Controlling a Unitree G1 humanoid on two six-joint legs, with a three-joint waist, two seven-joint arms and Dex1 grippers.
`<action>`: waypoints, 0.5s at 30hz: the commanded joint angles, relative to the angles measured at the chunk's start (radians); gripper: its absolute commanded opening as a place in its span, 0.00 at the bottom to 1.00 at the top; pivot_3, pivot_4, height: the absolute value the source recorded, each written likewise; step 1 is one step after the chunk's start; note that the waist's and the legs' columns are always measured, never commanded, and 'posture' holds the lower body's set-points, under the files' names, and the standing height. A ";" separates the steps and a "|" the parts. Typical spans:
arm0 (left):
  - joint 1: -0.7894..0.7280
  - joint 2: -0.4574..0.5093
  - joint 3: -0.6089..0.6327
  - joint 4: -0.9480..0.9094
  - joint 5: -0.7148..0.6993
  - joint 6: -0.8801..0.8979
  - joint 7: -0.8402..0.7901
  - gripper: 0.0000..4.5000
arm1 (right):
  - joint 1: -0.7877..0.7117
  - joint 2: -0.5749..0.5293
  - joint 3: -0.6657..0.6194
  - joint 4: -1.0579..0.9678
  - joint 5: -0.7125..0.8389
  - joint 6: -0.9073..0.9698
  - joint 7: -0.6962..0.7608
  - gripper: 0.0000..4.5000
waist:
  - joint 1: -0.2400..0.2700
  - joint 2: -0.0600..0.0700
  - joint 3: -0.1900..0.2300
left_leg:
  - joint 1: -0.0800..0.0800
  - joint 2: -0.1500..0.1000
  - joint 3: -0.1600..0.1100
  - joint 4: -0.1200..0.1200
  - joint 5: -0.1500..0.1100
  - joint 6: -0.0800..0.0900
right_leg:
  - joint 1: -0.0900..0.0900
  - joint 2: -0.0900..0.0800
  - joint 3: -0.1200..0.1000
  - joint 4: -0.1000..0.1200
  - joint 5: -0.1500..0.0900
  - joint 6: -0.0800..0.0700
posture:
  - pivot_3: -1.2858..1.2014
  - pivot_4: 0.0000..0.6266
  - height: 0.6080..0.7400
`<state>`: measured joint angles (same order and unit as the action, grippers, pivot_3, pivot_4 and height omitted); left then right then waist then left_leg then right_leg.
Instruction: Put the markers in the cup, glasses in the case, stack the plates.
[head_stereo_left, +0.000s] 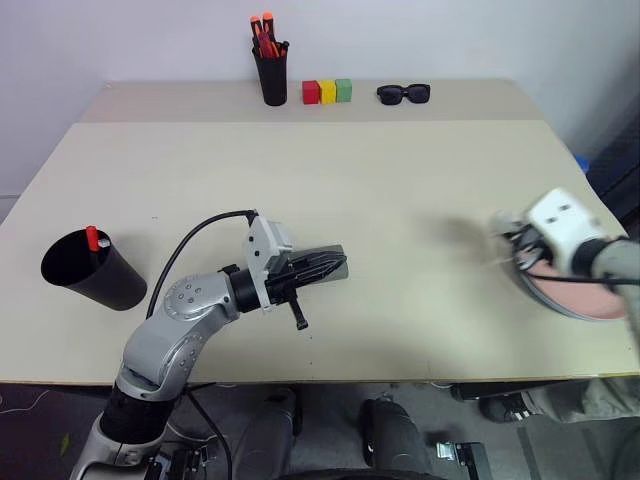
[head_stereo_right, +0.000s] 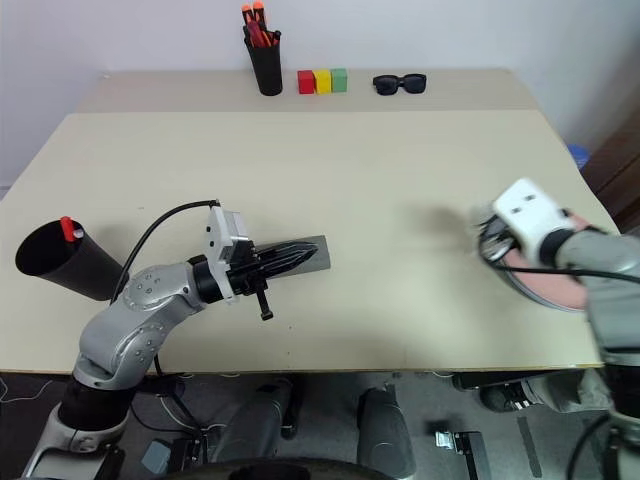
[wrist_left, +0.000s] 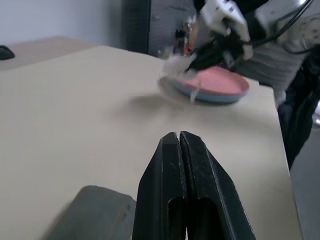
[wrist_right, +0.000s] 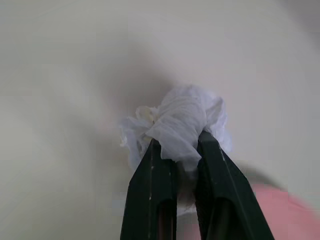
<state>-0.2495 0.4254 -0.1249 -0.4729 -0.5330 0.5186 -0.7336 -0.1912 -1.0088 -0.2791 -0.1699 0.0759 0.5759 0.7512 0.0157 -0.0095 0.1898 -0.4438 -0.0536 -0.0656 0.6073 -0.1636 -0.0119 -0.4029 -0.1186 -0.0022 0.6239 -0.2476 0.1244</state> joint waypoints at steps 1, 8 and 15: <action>-0.008 -0.003 0.030 -0.008 -0.012 -0.016 0.007 0.00 | 0.051 -0.052 -0.086 0.063 -0.038 -0.005 -0.020 0.00 | -0.001 0.000 0.000 | 0.000 0.000 0.000 0.000 0.000 0.000 | 0.000 0.000 0.000 0.000 0.000 0.000 | 0.52 0.24 1.00; -0.007 0.006 0.064 0.009 0.015 -0.030 0.049 0.00 | 0.101 -0.066 -0.076 0.135 -0.033 -0.055 0.012 0.49 | -0.007 0.003 -0.001 | 0.001 0.000 0.002 0.000 0.000 0.000 | 0.000 0.000 0.001 0.000 0.000 0.000 | 0.52 0.24 1.00; 0.014 0.020 0.153 0.006 0.094 -0.029 0.191 0.00 | -0.040 0.009 -0.012 0.104 0.069 -0.181 0.076 0.93 | -0.008 0.002 0.000 | 0.001 0.001 0.002 0.000 0.000 0.000 | 0.000 0.000 0.001 0.000 0.000 0.000 | 0.52 0.24 1.00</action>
<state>-0.2388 0.4359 -0.0090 -0.4464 -0.4694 0.5103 -0.5847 -0.2008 -1.0145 -0.2959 -0.0235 0.0994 0.4193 0.8016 0.0077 -0.0076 0.1893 -0.4430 -0.0528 -0.0640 0.6075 -0.1638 -0.0115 -0.4028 -0.1181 -0.0010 0.6240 -0.2475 0.1246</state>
